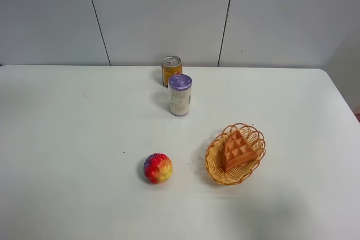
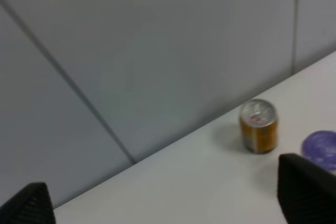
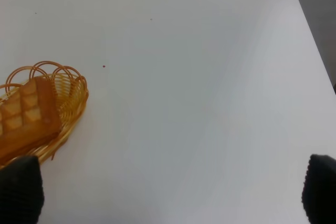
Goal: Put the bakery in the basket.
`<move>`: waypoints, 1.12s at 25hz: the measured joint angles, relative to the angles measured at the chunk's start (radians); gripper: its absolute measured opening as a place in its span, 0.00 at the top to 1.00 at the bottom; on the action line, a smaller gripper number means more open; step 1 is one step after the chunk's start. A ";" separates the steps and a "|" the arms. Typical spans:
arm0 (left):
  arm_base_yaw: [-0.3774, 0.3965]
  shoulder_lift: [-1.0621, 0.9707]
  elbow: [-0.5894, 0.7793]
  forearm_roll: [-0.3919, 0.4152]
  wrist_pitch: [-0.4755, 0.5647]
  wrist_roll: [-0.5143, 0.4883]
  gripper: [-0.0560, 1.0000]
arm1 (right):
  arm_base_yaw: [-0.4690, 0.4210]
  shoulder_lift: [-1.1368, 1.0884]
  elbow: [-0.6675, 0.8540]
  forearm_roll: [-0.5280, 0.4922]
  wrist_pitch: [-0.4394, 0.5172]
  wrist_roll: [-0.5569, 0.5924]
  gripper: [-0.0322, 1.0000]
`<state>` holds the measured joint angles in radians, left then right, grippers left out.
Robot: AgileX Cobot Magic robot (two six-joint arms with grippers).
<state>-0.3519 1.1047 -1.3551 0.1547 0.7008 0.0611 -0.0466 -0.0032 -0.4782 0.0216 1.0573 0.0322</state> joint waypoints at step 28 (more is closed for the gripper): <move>0.300 -1.104 0.828 -0.082 0.336 -0.165 0.15 | 0.000 0.000 0.000 0.000 0.000 0.000 0.01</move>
<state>-0.0517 0.0004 -0.5275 0.0724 1.0364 -0.1041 -0.0466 -0.0032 -0.4782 0.0216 1.0573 0.0322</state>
